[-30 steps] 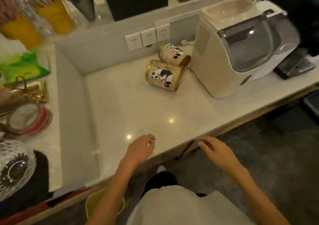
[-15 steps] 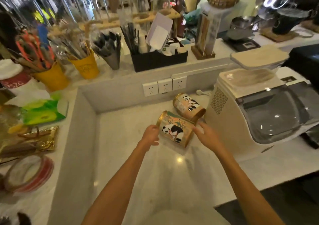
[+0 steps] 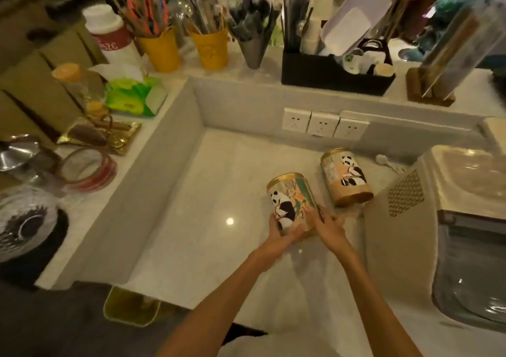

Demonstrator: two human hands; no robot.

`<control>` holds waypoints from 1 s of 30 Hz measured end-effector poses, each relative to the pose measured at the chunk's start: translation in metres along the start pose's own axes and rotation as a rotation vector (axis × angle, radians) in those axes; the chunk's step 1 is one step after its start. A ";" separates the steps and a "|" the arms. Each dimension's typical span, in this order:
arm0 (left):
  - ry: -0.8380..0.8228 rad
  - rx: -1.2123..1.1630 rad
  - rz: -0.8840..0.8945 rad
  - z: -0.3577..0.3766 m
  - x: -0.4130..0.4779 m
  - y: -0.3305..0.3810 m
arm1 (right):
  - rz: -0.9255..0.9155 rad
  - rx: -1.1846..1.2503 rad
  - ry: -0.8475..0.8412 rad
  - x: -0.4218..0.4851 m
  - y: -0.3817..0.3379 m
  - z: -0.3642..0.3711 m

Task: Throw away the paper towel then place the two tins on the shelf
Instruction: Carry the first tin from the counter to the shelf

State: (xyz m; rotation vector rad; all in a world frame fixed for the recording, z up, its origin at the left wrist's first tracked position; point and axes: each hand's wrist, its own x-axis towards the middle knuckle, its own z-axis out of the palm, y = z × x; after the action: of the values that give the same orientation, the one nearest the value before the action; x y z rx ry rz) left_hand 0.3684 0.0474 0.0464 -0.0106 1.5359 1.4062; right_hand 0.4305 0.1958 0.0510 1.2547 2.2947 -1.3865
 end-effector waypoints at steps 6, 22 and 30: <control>0.205 -0.225 0.090 -0.038 -0.044 -0.045 | 0.071 0.120 -0.284 -0.045 -0.038 0.018; 0.521 -0.826 0.108 -0.077 -0.332 -0.230 | 0.011 -0.001 -1.137 -0.208 -0.037 0.233; 0.896 -0.920 0.215 -0.078 -0.476 -0.342 | -0.120 -0.174 -1.314 -0.378 -0.017 0.348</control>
State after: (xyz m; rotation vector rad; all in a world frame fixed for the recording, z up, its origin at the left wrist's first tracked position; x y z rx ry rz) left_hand 0.7546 -0.3978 0.0880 -1.1965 1.4025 2.3534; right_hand 0.5664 -0.2998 0.0730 -0.0068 1.4515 -1.3418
